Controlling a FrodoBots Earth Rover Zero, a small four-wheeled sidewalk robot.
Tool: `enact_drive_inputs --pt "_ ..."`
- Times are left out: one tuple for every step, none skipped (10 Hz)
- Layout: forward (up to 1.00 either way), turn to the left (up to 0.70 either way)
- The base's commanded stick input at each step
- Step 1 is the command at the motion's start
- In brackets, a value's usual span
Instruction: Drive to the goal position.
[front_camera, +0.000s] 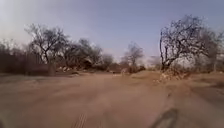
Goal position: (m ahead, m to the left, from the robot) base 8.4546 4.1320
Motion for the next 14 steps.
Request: enact_drive_inputs --pt "0.70 0.00" --pt "0.70 0.00" --pt "0.70 0.00" --pt "0.70 0.00" --pt "0.70 0.00" --pt "0.70 0.00" --pt "0.70 0.00" --pt "0.70 0.00" --pt "0.70 0.00" --pt "0.70 0.00" --pt "0.70 0.00" --pt "0.70 0.00" --pt "0.70 0.00" --pt "0.70 0.00"
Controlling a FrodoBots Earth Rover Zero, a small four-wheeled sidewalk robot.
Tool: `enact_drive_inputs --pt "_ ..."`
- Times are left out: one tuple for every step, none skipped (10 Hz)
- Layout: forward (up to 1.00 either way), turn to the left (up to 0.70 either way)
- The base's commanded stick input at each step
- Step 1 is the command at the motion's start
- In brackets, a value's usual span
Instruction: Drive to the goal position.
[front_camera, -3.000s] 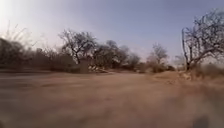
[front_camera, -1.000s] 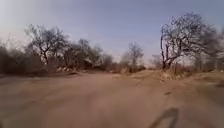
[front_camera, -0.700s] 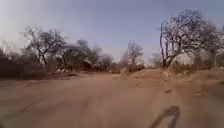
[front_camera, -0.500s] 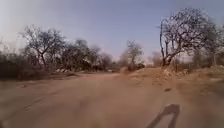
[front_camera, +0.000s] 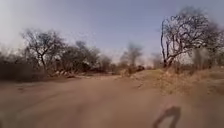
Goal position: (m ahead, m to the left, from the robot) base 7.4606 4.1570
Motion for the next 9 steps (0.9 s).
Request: enact_drive_inputs --pt "0.70 0.00" --pt "0.70 0.00" --pt "0.70 0.00" --pt "0.70 0.00" --pt "0.70 0.00" --pt "0.70 0.00" --pt "0.70 0.00" --pt "0.70 0.00" --pt "0.70 0.00"
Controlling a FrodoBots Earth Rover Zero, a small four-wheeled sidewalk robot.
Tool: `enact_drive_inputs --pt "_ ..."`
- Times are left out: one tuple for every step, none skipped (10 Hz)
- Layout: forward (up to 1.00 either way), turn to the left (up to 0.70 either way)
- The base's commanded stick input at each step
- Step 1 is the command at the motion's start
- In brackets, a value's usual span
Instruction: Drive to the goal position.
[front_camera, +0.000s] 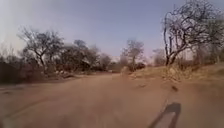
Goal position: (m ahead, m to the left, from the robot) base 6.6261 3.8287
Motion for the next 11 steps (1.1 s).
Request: enact_drive_inputs --pt "0.70 0.00" --pt "0.70 0.00" --pt "0.70 0.00" --pt "0.70 0.00" --pt "0.70 0.00" --pt "0.70 0.00" --pt "0.70 0.00" --pt "0.70 0.00" --pt "0.70 0.00" --pt "0.70 0.00" --pt "0.70 0.00"
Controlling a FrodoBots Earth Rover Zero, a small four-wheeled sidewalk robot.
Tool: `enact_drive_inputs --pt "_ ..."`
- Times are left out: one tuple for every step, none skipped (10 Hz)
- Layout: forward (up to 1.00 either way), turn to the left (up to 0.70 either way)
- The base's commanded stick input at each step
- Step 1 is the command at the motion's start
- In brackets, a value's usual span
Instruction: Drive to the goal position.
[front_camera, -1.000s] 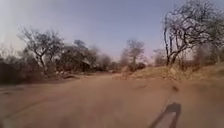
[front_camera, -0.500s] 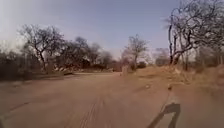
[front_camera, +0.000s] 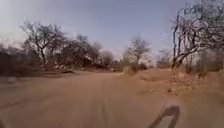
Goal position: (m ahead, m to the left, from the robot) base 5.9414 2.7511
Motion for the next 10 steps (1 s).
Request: enact_drive_inputs --pt "0.70 0.00" --pt "0.70 0.00" --pt "0.70 0.00" --pt "0.70 0.00" --pt "0.70 0.00" --pt "0.70 0.00" --pt "0.70 0.00" --pt "0.70 0.00" --pt "0.70 0.00" --pt "0.70 0.00"
